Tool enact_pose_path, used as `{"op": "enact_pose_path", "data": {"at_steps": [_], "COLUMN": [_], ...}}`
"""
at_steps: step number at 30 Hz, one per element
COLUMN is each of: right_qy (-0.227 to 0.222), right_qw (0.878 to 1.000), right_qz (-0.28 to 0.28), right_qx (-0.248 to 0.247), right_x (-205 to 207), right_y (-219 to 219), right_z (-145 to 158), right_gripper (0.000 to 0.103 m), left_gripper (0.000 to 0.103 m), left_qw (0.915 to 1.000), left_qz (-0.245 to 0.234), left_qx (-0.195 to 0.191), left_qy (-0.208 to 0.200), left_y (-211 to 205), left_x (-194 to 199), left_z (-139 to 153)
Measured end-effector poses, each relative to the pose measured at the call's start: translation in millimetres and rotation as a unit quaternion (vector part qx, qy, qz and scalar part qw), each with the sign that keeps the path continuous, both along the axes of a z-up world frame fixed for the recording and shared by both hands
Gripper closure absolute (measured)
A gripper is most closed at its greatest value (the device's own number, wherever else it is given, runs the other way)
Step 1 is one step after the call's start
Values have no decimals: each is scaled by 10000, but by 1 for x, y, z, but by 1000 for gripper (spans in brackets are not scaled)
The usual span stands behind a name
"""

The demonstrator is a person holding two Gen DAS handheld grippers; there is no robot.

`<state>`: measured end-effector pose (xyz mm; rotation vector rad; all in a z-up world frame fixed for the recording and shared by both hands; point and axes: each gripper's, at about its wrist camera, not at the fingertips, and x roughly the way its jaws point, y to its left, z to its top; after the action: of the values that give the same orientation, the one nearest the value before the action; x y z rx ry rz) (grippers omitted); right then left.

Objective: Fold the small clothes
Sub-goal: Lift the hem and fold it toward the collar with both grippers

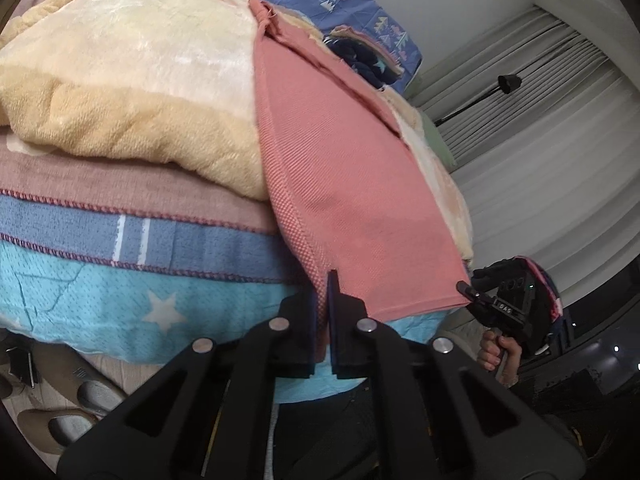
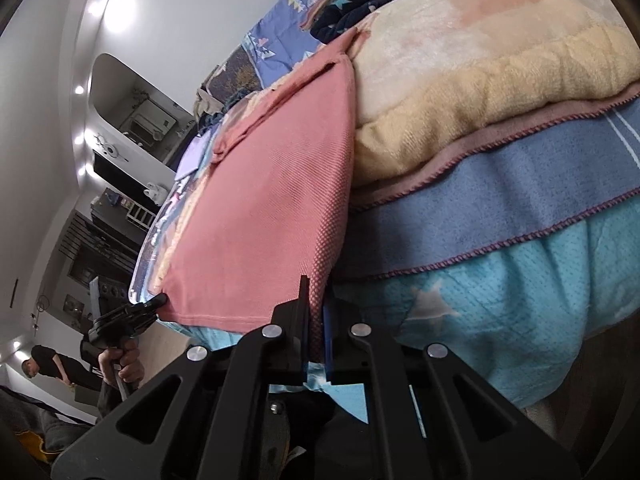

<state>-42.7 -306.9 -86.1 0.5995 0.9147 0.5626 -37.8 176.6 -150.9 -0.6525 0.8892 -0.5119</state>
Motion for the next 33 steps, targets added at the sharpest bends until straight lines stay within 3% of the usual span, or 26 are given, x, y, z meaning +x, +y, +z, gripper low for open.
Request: {"op": "enact_pose_path", "data": {"at_steps": [6, 13, 19, 24, 30, 33], "right_qy": [-386, -740, -873, -723, -578, -392], "right_qw": [9977, 9892, 9880, 9839, 9817, 9779], "right_qz": [124, 229, 255, 185, -87, -232], "right_qx": [535, 1248, 1249, 1624, 1812, 2041], "right_x": [11, 44, 88, 131, 194, 234], "right_y": [1, 7, 17, 21, 21, 18], "right_z": [32, 66, 95, 107, 120, 118], "right_gripper": [98, 98, 98, 98, 98, 98], "left_gripper": [99, 99, 99, 99, 99, 99], "left_qw": [9986, 9932, 9908, 9906, 9919, 9916], "left_qz": [-145, -278, -271, -158, 47, 229], "left_qx": [-425, -957, -947, -829, -666, -803], "left_qy": [-279, -596, -924, -1079, -1081, -989], "left_y": [2, 8, 12, 13, 19, 27], "left_x": [8, 43, 86, 124, 174, 208], "left_z": [24, 57, 88, 108, 125, 132]}}
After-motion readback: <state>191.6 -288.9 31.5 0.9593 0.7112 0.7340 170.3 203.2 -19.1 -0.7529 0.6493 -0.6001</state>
